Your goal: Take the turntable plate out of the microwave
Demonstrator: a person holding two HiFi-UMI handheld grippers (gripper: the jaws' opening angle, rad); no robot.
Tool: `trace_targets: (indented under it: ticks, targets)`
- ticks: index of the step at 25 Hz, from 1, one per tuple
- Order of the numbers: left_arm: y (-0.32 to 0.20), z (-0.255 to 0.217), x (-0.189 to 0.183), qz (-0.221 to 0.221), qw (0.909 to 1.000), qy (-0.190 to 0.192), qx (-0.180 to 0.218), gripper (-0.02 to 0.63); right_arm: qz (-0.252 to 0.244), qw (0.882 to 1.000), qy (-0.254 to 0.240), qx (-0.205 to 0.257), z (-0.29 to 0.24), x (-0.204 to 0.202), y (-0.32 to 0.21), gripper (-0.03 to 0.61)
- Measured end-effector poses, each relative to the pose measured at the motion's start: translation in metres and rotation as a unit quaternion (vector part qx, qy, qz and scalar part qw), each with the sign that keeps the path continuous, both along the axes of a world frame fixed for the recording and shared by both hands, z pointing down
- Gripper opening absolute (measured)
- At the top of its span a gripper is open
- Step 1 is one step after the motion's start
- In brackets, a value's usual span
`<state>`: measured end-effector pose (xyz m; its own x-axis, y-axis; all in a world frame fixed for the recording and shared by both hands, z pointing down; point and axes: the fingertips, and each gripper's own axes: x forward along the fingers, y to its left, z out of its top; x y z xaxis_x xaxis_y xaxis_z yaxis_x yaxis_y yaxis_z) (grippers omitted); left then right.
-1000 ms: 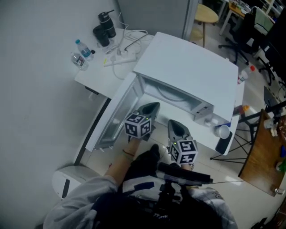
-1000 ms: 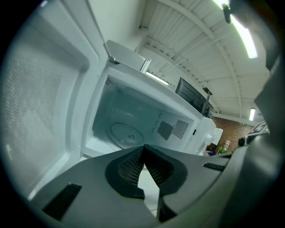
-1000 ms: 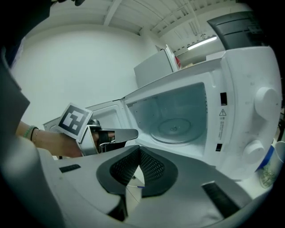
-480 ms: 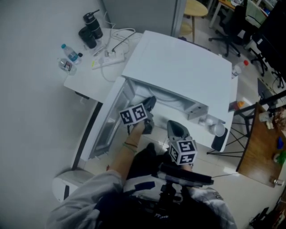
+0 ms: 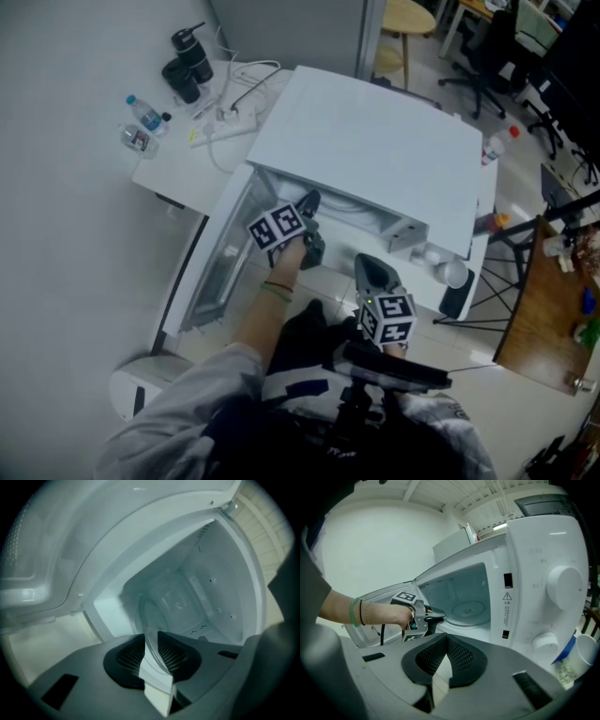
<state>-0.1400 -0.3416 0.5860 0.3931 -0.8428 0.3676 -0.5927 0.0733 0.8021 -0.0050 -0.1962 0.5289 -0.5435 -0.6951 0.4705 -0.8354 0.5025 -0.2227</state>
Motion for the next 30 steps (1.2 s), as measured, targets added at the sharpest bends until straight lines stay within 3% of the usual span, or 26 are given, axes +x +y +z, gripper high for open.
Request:
trace_targets:
  ticks: [1, 2, 5, 8, 11, 14, 17, 19, 21, 24, 26, 30]
  targets:
    - [0.0, 0.002, 0.0, 0.002, 1.0, -0.007, -0.004, 0.039, 0.0, 1.0, 0.0, -0.001, 0.001, 0.001, 0.001, 0.006]
    - [0.0, 0.003, 0.0, 0.004, 0.9999, -0.011, -0.005, 0.027, 0.0, 1.0, 0.0, -0.002, 0.001, 0.001, 0.002, 0.006]
    - [0.001, 0.002, 0.0, 0.001, 1.0, -0.003, 0.002, 0.022, 0.001, 1.0, 0.001, -0.004, 0.003, 0.004, 0.003, 0.006]
    - [0.008, 0.002, 0.001, -0.012, 0.9994, 0.032, 0.009, 0.014, 0.003, 1.0, 0.001, -0.006, 0.004, 0.007, 0.004, 0.006]
    - [0.018, -0.01, 0.009, -0.005, 0.9982, 0.042, 0.041, -0.009, 0.005, 1.0, 0.001, -0.008, 0.006, 0.009, 0.005, 0.006]
    - [0.026, -0.026, 0.015, -0.011, 0.997, 0.045, 0.062, -0.009, 0.007, 1.0, 0.002, -0.012, 0.008, 0.012, 0.005, 0.006]
    - [0.029, -0.014, 0.011, -0.016, 0.9988, 0.034, 0.033, -0.008, 0.008, 1.0, 0.002, -0.014, 0.01, 0.012, 0.005, 0.006]
    - [0.026, -0.007, 0.012, -0.007, 0.9986, 0.047, 0.021, -0.008, 0.007, 1.0, 0.001, -0.014, 0.01, 0.011, 0.005, 0.006]
    - [0.019, -0.009, 0.01, -0.014, 0.9975, 0.064, 0.025, 0.075, 0.005, 1.0, 0.001, -0.015, 0.011, 0.01, 0.005, 0.005]
    - [0.005, -0.01, 0.005, -0.016, 0.9993, 0.021, 0.025, 0.162, 0.004, 1.0, 0.003, -0.019, 0.014, 0.011, 0.007, 0.006]
    - [-0.004, -0.01, 0.003, -0.014, 0.9997, -0.01, 0.019, 0.169, 0.007, 1.0, 0.004, -0.021, 0.016, 0.012, 0.007, 0.006]
    - [-0.02, -0.007, -0.008, -0.052, 0.9982, -0.031, -0.001, 0.154, 0.013, 1.0, 0.005, -0.023, 0.018, 0.016, 0.007, 0.006]
